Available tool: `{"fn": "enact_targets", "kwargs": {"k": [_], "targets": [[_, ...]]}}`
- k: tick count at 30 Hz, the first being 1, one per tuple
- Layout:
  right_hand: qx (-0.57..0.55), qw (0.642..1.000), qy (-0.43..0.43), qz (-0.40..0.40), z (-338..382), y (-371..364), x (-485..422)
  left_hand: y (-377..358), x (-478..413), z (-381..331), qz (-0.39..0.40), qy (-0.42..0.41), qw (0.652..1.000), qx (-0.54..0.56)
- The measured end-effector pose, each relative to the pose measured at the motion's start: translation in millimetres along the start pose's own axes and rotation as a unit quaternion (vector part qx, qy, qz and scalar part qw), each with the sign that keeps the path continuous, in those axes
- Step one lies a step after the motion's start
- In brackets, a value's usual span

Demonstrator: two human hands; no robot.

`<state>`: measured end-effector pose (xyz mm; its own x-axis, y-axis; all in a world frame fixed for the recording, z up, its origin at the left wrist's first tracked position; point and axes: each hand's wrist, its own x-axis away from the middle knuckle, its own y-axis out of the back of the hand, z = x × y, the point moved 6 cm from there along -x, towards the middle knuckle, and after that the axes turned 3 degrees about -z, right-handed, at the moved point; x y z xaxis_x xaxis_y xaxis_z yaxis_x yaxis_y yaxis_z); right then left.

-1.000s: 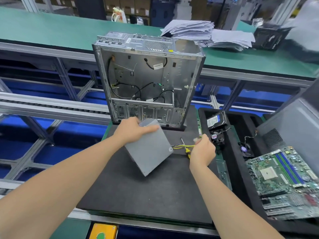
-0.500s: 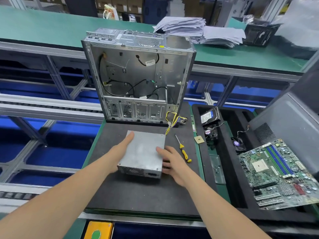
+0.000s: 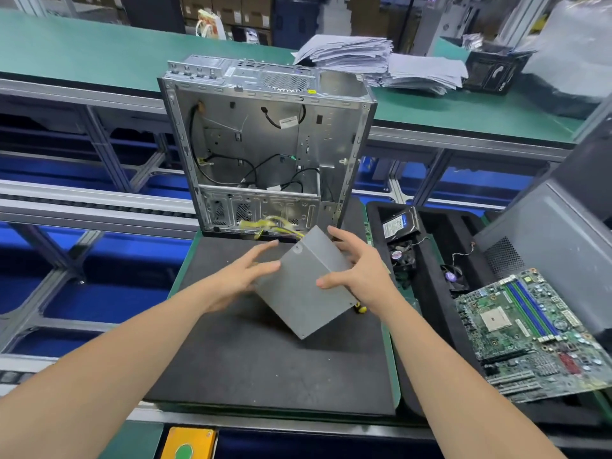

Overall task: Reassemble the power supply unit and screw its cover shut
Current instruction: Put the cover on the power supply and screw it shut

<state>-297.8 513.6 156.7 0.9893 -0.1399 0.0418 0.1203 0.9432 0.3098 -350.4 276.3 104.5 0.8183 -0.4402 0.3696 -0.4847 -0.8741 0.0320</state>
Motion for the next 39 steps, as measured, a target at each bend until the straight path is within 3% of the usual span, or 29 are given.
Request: {"fn": "enact_targets", "kwargs": {"k": [3, 6, 8, 13, 20, 29, 34, 39], "targets": [[0.051, 0.998, 0.016, 0.037, 10, -2, 0, -10, -7, -15, -0.003, -0.008, 1.0, 0.002], [0.056, 0.995, 0.038, 0.069, 16, -8, 3, -29, -5, -24, 0.064, -0.04, 0.994, 0.084], [0.052, 0.994, 0.05, 0.088, 18, -8, 5, -33, 1, -27, 0.051, -0.061, 0.991, 0.112], [0.034, 0.989, 0.055, 0.134, 14, 3, 7, -40, 2, -35, -0.016, -0.156, 0.985, 0.067], [0.046, 0.987, 0.07, 0.136, 16, 3, 9, -40, 3, -41, -0.035, -0.177, 0.983, 0.04], [0.169, 0.972, 0.1, 0.129, 21, -20, -2, -32, 13, -17, -0.103, -0.136, 0.978, 0.119], [0.257, 0.952, 0.111, 0.124, 20, -37, -4, -32, 19, 15, -0.171, -0.055, 0.963, 0.202], [0.178, 0.976, 0.112, 0.049, 8, -36, 10, -43, 23, 30, -0.164, 0.014, 0.951, 0.26]]}}
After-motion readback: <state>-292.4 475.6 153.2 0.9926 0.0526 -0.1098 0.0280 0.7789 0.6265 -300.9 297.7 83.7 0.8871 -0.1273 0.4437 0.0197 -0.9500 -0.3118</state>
